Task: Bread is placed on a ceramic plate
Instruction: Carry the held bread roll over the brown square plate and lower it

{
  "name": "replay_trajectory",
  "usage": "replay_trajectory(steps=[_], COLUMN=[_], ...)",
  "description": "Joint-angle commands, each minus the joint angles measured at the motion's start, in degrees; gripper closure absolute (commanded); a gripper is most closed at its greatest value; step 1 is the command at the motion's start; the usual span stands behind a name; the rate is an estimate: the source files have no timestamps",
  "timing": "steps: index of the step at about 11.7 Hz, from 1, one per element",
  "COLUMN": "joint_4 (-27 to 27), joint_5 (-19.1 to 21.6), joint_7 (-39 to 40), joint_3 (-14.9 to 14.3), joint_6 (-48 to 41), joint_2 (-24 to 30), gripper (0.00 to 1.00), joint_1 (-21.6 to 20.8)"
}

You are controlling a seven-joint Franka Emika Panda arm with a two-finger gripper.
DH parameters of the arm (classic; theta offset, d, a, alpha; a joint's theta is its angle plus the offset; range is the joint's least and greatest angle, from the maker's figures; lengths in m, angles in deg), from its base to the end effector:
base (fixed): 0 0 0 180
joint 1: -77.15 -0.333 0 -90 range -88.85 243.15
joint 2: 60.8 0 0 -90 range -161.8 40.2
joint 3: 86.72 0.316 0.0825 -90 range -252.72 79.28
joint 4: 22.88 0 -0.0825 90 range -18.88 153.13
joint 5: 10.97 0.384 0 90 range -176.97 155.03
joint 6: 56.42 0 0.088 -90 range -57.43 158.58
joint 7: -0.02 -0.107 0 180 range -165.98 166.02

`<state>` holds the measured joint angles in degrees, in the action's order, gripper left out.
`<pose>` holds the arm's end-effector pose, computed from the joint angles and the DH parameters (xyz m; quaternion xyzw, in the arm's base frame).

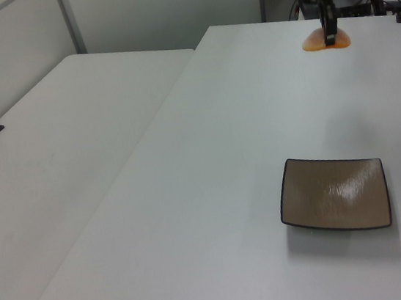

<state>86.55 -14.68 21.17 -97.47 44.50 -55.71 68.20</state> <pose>0.5279 -0.0251 0.5271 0.9837 0.1755 -0.0346 0.0168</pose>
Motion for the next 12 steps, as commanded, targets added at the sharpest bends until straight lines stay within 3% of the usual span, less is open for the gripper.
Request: replay_trajectory(steps=[1, 3, 6, 9, 12], joint_4=[-5.19, -5.19, -5.19, -5.19, -5.1], joint_5=[3.17, 3.79, 4.59, 6.07, 6.34], joint_7=[0.12, -0.05, -7.76, -15.05, -23.22], joint_3=[2.48, 6.34, 12.31, 12.77, 15.14], joint_6=[-7.4, -9.33, -9.34, -8.64, -5.3], joint_2=[-0.26, 0.53, 0.18, -1.13, -3.41], gripper=[0.79, 0.76, 0.76, 0.76, 0.76], joint_1=[-0.28, -0.28, -1.59, -7.03, -11.08])
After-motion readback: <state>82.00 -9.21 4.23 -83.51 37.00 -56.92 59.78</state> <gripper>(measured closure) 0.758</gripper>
